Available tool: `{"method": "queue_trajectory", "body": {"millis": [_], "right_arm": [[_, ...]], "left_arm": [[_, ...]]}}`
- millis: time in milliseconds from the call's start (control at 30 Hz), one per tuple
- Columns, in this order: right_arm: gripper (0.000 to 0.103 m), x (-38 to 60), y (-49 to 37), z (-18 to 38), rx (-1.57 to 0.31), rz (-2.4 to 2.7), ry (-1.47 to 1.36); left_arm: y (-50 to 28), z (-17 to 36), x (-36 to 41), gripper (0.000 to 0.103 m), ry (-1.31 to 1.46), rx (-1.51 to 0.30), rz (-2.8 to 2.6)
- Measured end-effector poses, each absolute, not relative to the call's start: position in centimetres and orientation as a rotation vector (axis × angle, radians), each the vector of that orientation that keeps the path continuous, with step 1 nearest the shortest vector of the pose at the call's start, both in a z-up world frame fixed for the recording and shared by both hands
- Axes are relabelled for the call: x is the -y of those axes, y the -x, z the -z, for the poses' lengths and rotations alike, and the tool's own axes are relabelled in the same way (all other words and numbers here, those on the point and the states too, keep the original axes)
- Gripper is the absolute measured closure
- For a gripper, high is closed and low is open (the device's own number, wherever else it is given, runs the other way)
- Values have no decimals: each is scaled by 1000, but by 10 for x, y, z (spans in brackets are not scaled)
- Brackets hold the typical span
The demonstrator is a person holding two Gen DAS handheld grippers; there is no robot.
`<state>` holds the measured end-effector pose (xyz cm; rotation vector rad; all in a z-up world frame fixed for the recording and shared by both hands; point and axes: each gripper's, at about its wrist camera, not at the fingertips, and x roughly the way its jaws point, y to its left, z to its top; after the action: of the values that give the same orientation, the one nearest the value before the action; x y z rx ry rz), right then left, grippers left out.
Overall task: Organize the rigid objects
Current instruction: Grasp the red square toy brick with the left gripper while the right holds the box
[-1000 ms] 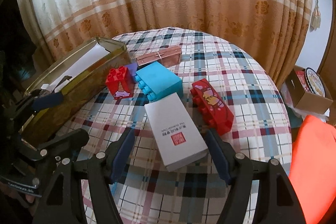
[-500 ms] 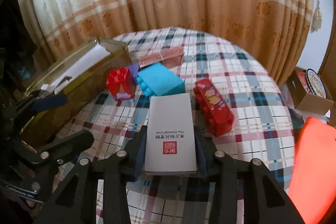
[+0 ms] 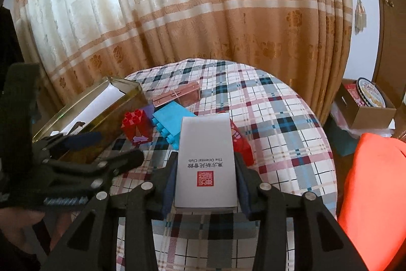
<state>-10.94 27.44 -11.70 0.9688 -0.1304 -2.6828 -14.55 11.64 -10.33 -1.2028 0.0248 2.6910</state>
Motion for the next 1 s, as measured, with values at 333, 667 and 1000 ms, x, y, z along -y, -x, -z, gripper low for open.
{"method": "queue_trajectory", "body": {"millis": [333, 667, 1000], "right_arm": [[59, -278, 109, 117, 166, 2674, -951], [59, -278, 110, 118, 150, 2675, -958], [59, -277, 109, 117, 151, 2675, -961]], "left_arm": [[168, 109, -127, 23, 1191, -111, -2770], [160, 108, -123, 70, 1190, -56, -2730], [166, 123, -122, 70, 1265, 9, -2680]]}}
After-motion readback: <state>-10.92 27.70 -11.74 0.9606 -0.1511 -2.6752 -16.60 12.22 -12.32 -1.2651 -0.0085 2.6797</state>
